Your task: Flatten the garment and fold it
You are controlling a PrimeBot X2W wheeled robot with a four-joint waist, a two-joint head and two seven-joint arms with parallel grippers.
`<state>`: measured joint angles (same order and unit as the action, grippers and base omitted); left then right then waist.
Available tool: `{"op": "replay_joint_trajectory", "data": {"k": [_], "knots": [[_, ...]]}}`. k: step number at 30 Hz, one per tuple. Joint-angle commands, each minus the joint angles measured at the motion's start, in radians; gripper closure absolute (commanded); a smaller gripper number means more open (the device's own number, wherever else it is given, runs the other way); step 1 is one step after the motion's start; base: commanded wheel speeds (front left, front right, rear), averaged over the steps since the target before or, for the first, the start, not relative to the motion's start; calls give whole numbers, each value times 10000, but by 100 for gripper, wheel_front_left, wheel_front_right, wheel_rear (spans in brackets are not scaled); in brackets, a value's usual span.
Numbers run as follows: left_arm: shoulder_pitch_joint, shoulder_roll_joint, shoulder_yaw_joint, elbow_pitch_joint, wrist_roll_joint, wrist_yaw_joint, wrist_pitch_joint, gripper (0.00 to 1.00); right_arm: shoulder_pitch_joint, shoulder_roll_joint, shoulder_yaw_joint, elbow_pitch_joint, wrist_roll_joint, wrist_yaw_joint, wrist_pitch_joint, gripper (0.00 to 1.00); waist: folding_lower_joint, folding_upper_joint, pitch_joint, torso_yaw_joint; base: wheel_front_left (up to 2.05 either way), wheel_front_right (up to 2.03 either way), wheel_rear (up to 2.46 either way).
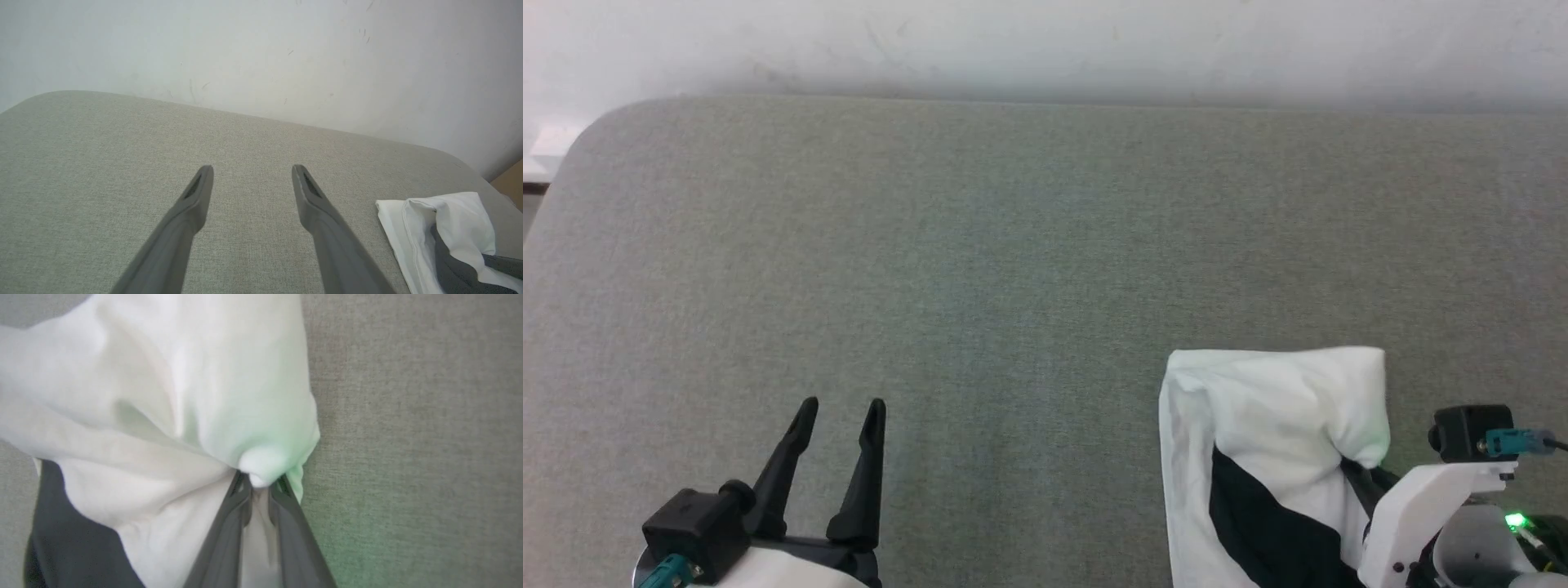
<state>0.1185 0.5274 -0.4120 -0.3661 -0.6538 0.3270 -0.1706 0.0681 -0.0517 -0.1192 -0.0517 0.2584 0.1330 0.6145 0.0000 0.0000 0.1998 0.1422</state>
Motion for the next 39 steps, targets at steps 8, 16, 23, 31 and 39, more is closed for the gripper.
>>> {"op": "replay_joint_trajectory", "data": {"k": [8,16,23,31,39], "knots": [[56,139,71,-200,79,63,-33,0,-817,-577,-273,-1159,-337,-23,507,100,0,0,-59,-976,0,0,0],[-710,444,328,-703,406,105,95,0,-2235,-2059,-763,-1530,-585,-23,1067,100,0,0,981,-1791,0,0,0],[-1797,755,471,-1077,717,17,475,0,-3759,-3354,-1031,-963,-670,-23,1025,100,0,0,2287,-2134,0,0,0],[-2991,1007,748,-1330,1018,-3,771,0,-5041,-4856,-1580,71,-808,-23,599,100,0,0,3501,-2141,0,0,0],[-3585,1057,729,-1473,1207,-21,917,0,-5673,-5499,-1753,1437,-928,-23,-140,100,0,0,4186,-2023,0,0,0]]}}
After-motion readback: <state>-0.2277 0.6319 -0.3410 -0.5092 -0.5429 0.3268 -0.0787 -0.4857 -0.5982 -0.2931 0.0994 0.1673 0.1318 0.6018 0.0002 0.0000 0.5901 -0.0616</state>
